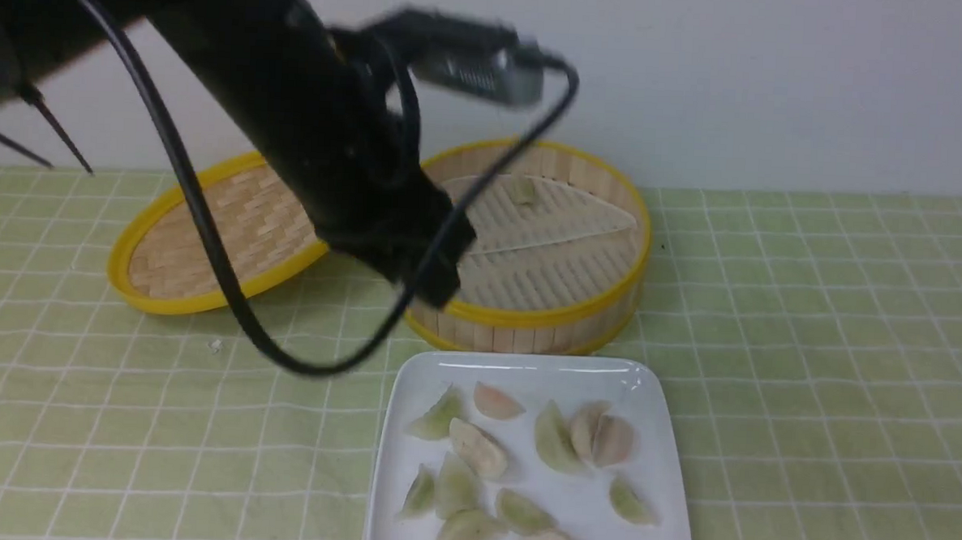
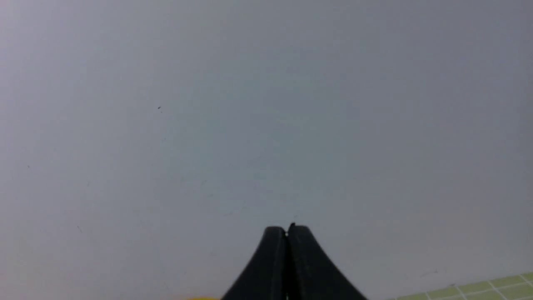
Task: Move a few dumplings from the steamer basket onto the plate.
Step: Use the left arm to put the dumpling into the plate, then use the right arm to grab a dumpling from inside the steamer, then use the right arm to put the dumpling into the plate
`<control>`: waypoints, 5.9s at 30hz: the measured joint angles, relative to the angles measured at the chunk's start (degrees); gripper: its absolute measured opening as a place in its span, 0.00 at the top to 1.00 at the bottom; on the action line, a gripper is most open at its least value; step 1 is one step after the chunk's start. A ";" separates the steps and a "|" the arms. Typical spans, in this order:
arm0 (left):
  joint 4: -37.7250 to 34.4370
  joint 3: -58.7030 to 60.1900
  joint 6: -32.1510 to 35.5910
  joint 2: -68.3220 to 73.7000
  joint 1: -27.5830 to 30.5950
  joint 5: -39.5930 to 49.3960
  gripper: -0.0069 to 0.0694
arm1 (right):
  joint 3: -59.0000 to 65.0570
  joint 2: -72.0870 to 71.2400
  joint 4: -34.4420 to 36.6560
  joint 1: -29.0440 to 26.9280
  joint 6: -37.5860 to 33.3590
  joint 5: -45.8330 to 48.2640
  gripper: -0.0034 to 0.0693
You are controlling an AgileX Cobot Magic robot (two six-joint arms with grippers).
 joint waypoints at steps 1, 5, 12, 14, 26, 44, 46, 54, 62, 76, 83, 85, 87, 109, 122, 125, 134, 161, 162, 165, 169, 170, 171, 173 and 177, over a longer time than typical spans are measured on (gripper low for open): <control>0.00 2.78 0.00 0.91 -1.59 -0.90 0.67 | 0.00 0.00 0.00 0.00 1.21 -0.28 0.97; 0.20 6.42 1.15 4.98 -5.46 -6.79 0.67 | -2.93 0.17 0.18 0.87 9.34 7.04 0.97; 0.15 6.49 2.37 12.47 -8.32 -14.37 0.68 | -18.11 10.37 0.37 6.53 9.94 29.63 0.97; 0.00 6.56 2.41 14.08 -8.38 -15.38 0.61 | -24.46 17.37 1.08 10.34 5.84 38.84 0.97; 7.70 3.74 -6.13 7.61 -8.11 -10.16 0.58 | -51.87 55.59 12.89 16.59 -15.20 56.37 0.97; 17.13 9.01 -13.38 -29.89 4.68 0.20 0.92 | -111.09 109.78 22.91 16.59 -30.12 74.01 0.97; 17.33 9.31 -13.85 -33.93 4.96 0.45 0.92 | -119.19 116.93 22.91 16.59 -30.19 76.54 0.97; 19.14 9.62 -20.08 -46.79 5.02 1.07 0.92 | -151.42 143.35 20.92 16.54 -30.39 80.89 0.97; 23.73 9.62 -25.57 -55.66 5.02 1.91 0.92 | -164.75 156.07 20.61 16.54 -31.32 81.36 0.86; 25.68 9.62 -27.89 -57.43 5.02 2.08 0.92 | -165.34 161.80 23.13 16.54 -47.46 73.17 0.52; 26.82 9.62 -27.89 -57.43 5.02 2.08 0.92 | -165.34 163.30 24.26 16.77 -51.14 70.97 0.50; 27.07 9.62 -27.89 -57.43 5.02 2.08 0.92 | -165.34 163.30 24.38 17.13 -52.51 70.10 0.51; 27.12 9.62 -27.94 -57.43 5.02 2.08 0.92 | -165.34 163.44 24.76 17.86 -54.35 69.06 0.51; 27.25 10.96 -28.32 -56.99 5.02 2.13 0.92 | -165.34 165.03 24.67 18.78 -58.48 65.89 0.88; 27.25 10.96 -28.37 -56.99 5.02 2.13 0.92 | -165.34 158.27 23.97 18.40 -54.60 80.39 0.94; 27.25 10.96 -28.37 -56.99 5.02 2.13 0.92 | -165.34 157.51 23.83 17.62 -52.92 81.22 0.94; 27.30 10.96 -28.37 -56.99 5.02 2.09 0.92 | -165.34 154.90 22.90 15.46 -43.36 81.57 0.94; 27.30 10.96 -28.33 -56.99 5.02 2.09 0.92 | -83.13 96.78 28.87 20.27 -44.16 80.74 0.94; 27.30 10.96 -28.33 -56.99 5.02 2.09 0.92 | -79.58 95.19 28.99 21.35 -44.61 80.65 0.94; 27.30 10.96 -28.26 -56.99 5.02 2.09 0.92 | -70.01 92.34 29.29 24.70 -45.32 78.65 0.94; 27.30 10.96 -28.04 -56.99 5.02 2.09 0.92 | -63.87 92.49 29.34 26.88 -45.43 73.32 0.94; 27.30 10.96 -28.07 -56.99 5.02 2.09 0.92 | -61.51 93.06 29.40 27.76 -45.43 68.93 0.94; 27.30 10.96 -28.01 -56.99 5.02 2.09 0.92 | -61.51 93.15 29.40 27.88 -45.43 68.93 0.93; 27.30 10.96 -28.02 -56.99 5.02 2.09 0.92 | -60.00 94.02 29.41 28.60 -45.45 63.21 0.91; 27.30 10.96 -27.95 -56.99 5.02 2.09 0.92 | -59.88 94.37 29.55 28.67 -45.52 57.09 0.78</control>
